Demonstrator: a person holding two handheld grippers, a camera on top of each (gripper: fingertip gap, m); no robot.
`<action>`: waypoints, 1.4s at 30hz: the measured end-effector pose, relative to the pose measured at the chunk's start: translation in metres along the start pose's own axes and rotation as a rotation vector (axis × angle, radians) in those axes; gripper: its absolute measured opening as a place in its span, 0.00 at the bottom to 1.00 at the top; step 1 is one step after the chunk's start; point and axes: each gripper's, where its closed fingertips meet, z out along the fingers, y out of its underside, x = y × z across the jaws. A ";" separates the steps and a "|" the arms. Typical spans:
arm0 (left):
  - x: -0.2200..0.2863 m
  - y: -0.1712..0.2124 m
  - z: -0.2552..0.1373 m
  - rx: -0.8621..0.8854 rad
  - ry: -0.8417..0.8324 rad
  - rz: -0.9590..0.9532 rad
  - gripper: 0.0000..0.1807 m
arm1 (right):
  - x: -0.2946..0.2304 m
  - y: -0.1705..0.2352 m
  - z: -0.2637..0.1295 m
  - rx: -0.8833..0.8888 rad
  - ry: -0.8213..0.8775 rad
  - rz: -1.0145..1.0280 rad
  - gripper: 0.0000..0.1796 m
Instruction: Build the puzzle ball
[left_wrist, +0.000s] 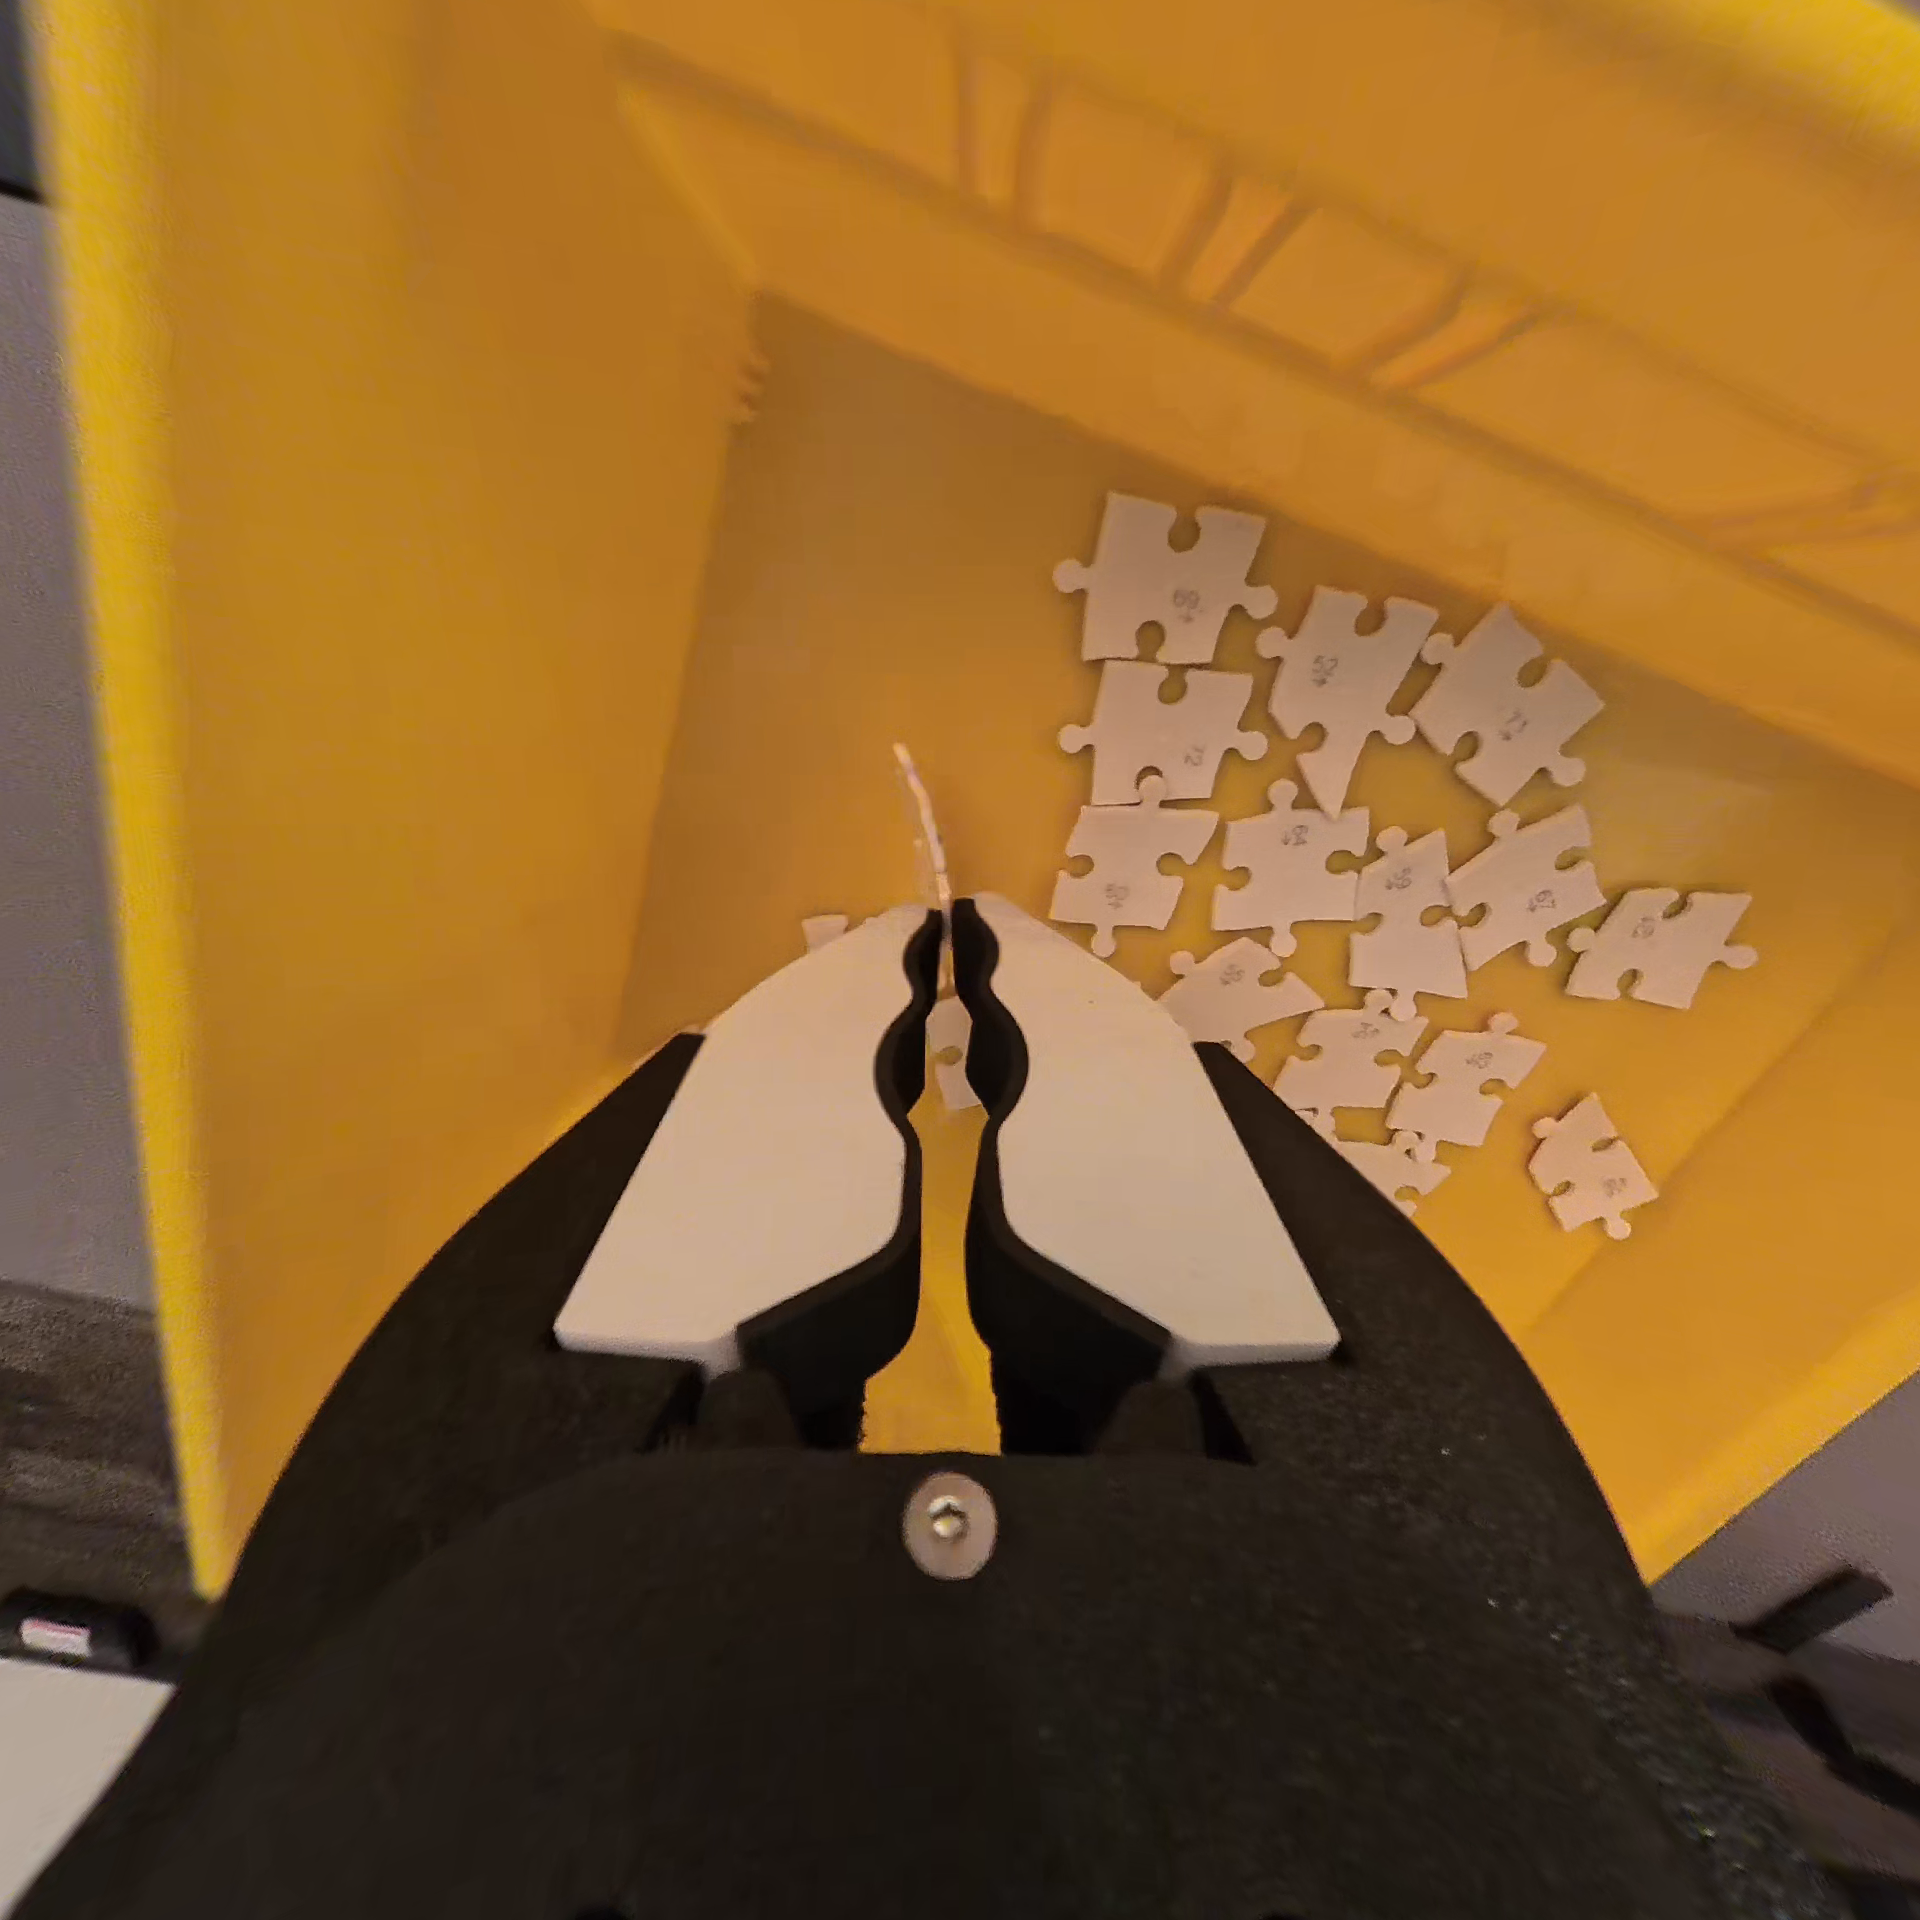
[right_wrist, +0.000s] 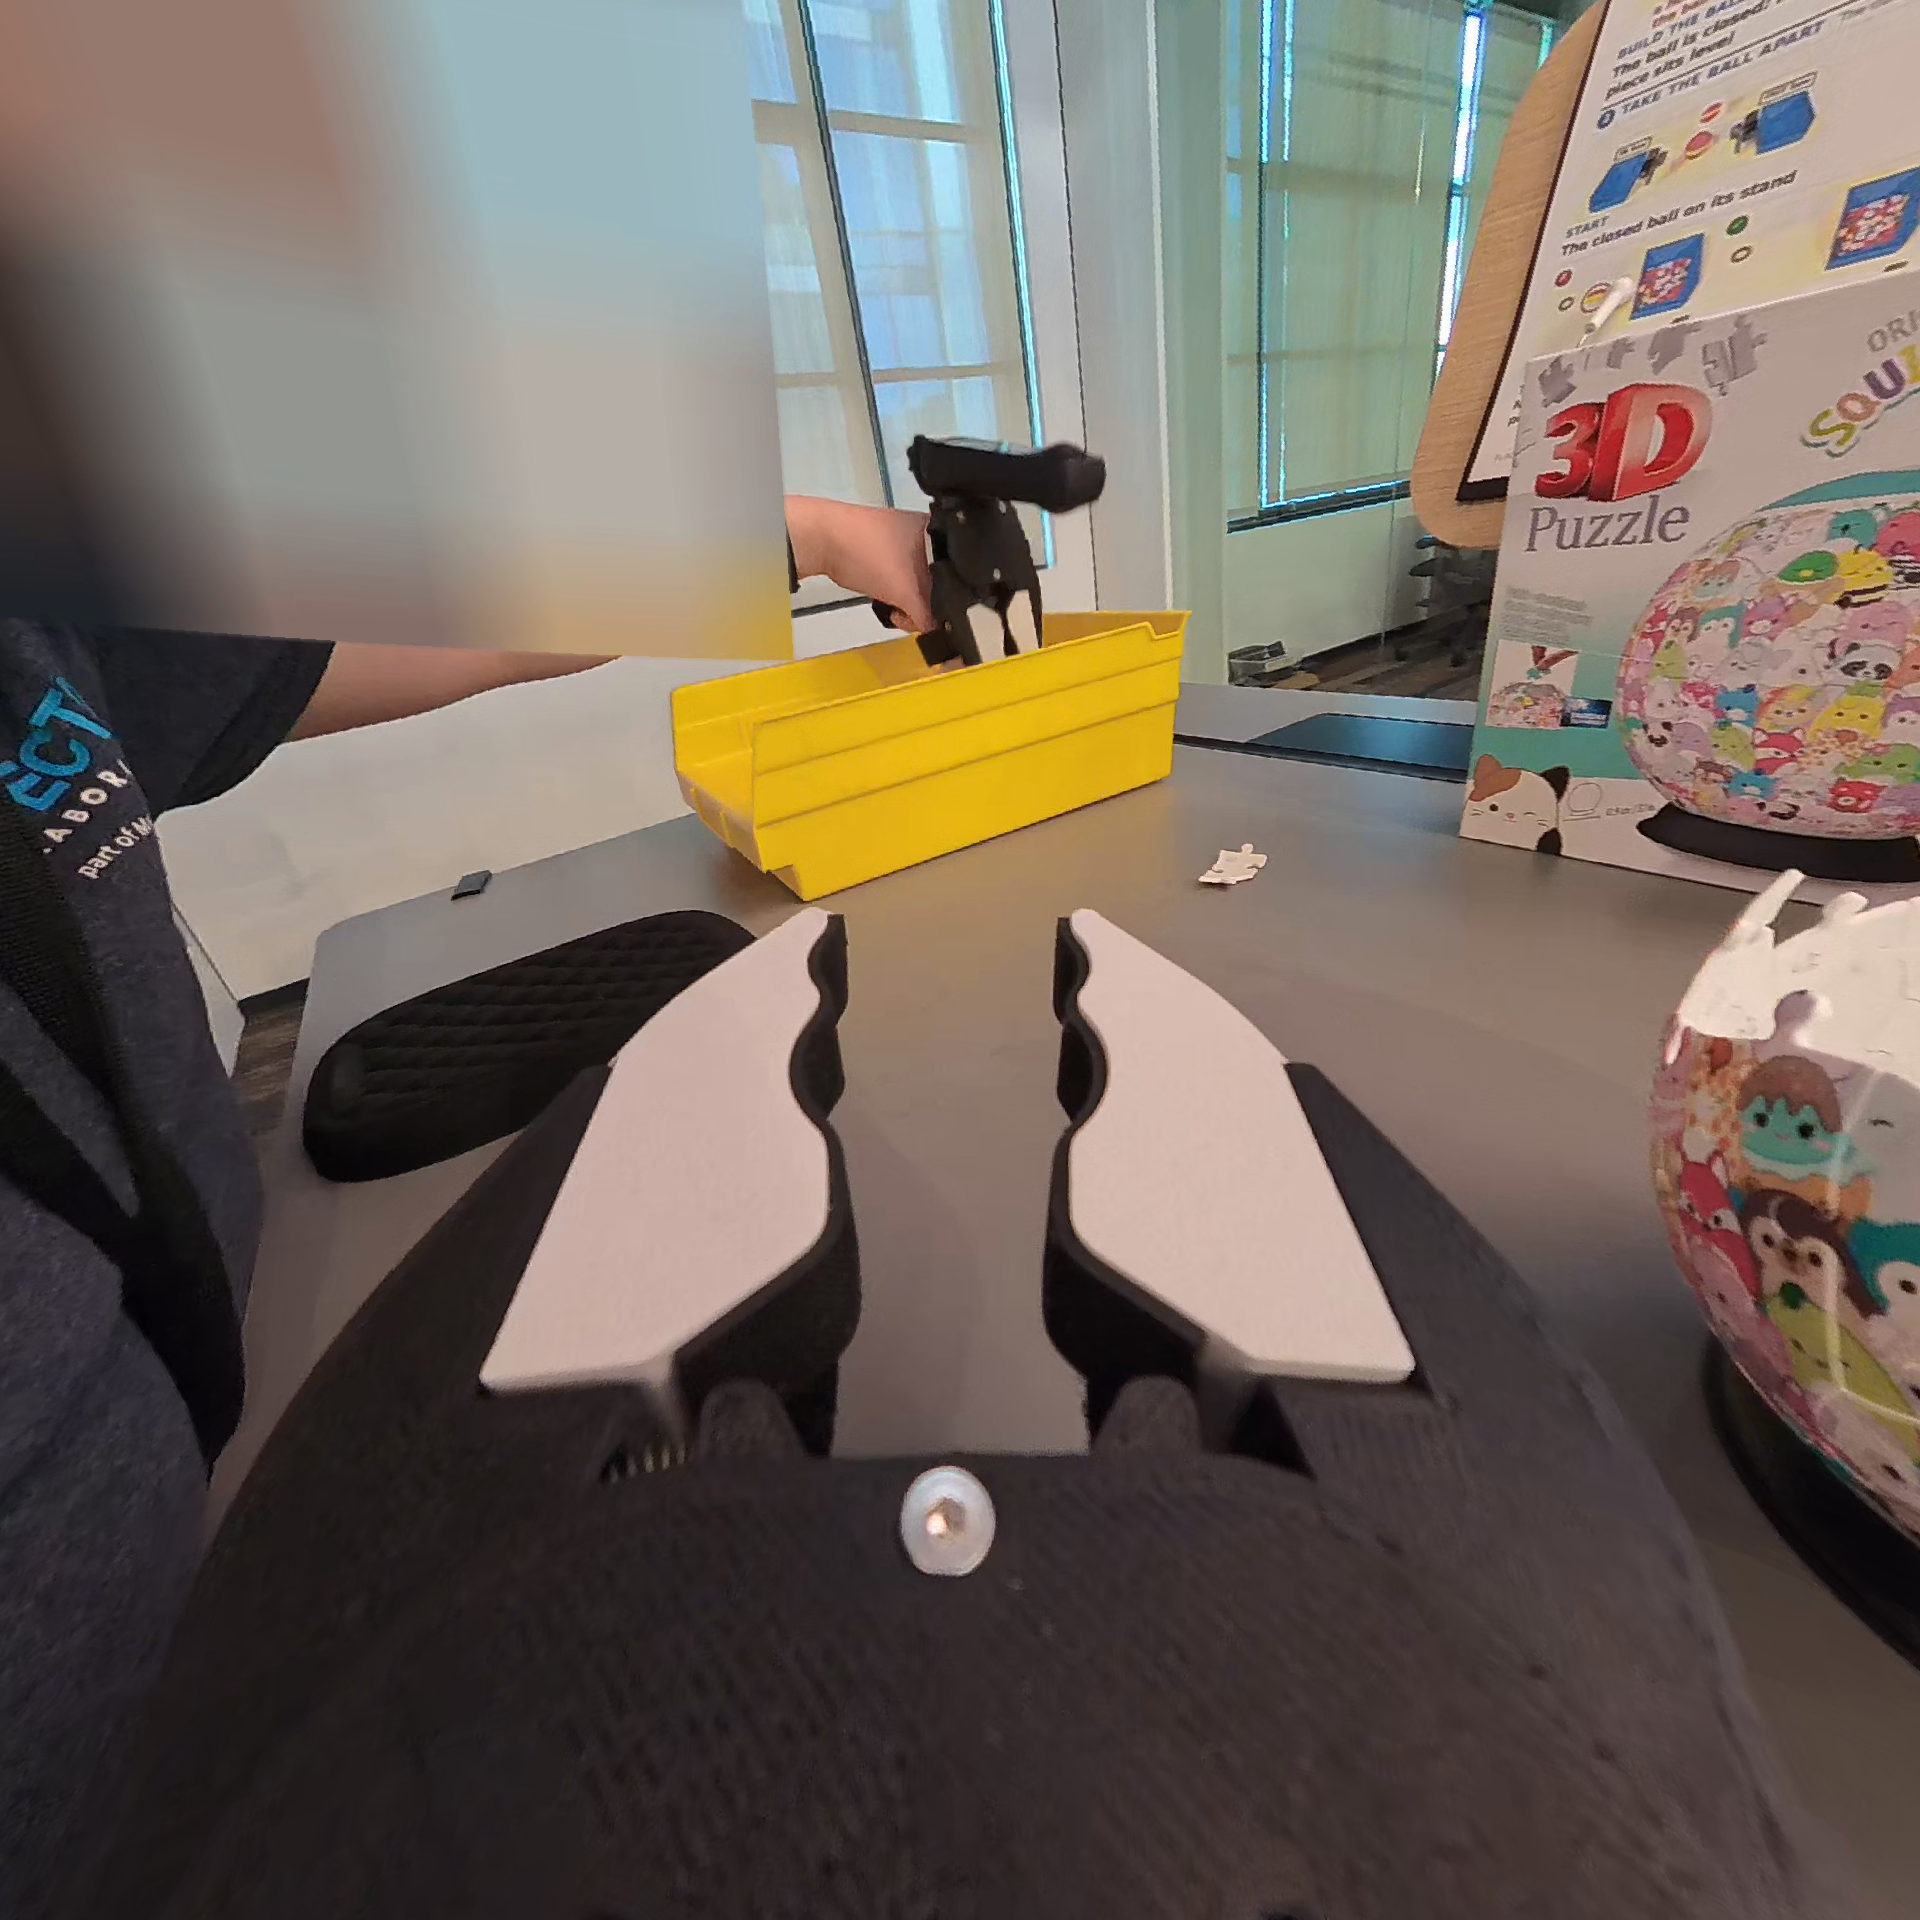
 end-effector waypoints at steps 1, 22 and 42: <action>-0.001 -0.001 -0.006 0.020 -0.024 -0.011 0.01 | 0.000 0.000 0.000 0.001 -0.003 0.001 0.22; 0.149 -0.221 0.012 0.138 -0.388 0.464 0.01 | -0.032 0.003 0.002 -0.019 -0.107 -0.060 0.24; 0.152 -0.173 -0.167 0.639 -0.302 0.015 0.14 | -0.023 -0.004 -0.006 0.031 -0.105 0.057 0.24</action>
